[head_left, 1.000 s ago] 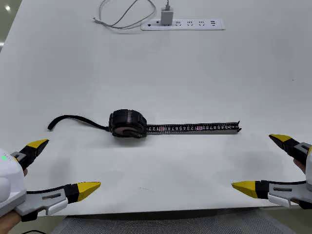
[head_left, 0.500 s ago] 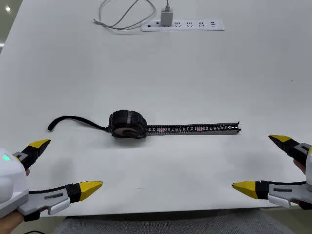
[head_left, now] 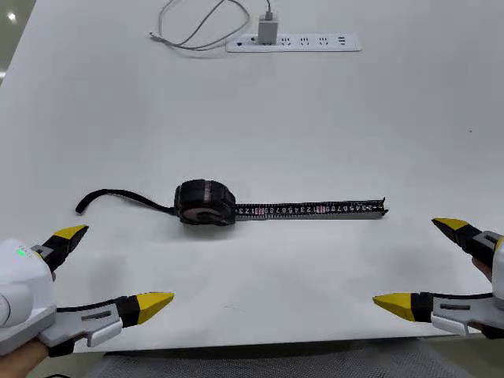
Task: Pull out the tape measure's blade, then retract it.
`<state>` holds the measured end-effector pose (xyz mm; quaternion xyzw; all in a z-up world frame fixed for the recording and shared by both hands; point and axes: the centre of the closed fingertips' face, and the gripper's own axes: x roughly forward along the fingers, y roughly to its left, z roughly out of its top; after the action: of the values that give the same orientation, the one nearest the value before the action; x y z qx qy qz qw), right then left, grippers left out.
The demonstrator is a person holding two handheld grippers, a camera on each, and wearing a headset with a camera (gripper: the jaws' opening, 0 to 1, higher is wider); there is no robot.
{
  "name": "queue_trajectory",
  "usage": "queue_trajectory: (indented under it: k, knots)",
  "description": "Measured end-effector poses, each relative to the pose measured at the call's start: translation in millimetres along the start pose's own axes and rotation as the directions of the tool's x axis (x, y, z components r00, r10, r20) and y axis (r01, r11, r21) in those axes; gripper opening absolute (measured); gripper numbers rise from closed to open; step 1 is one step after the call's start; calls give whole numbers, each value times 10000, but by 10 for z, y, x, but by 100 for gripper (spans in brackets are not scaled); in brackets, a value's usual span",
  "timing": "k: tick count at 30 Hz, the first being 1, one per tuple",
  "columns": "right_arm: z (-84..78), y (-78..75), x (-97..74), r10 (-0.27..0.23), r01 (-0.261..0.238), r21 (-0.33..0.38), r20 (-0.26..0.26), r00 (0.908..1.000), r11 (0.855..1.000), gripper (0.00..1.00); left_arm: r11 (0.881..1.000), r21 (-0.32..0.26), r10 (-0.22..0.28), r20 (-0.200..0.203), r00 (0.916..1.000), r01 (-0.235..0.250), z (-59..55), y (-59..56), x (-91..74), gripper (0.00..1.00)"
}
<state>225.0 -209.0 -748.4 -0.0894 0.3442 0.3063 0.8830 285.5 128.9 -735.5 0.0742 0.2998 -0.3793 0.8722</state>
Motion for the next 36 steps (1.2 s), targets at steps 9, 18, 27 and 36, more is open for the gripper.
queue_trajectory:
  k: [9,18,27,36]
  knots:
    - [6,12,1,30,-30,28,26,10000,10000,94,10000,-30,-78,58,10000,78,39,-34,33,97]
    - [37,13,30,33,-33,-7,112,9999,10000,94,10000,-35,-85,69,9999,85,89,-51,82,97]
    - [77,7,73,138,-138,20,216,9997,9999,95,9998,-133,-175,195,9997,178,177,-111,223,96]
    - [95,-7,100,172,-171,-47,234,9996,9998,96,9995,-200,-238,315,9992,244,254,-188,364,95]
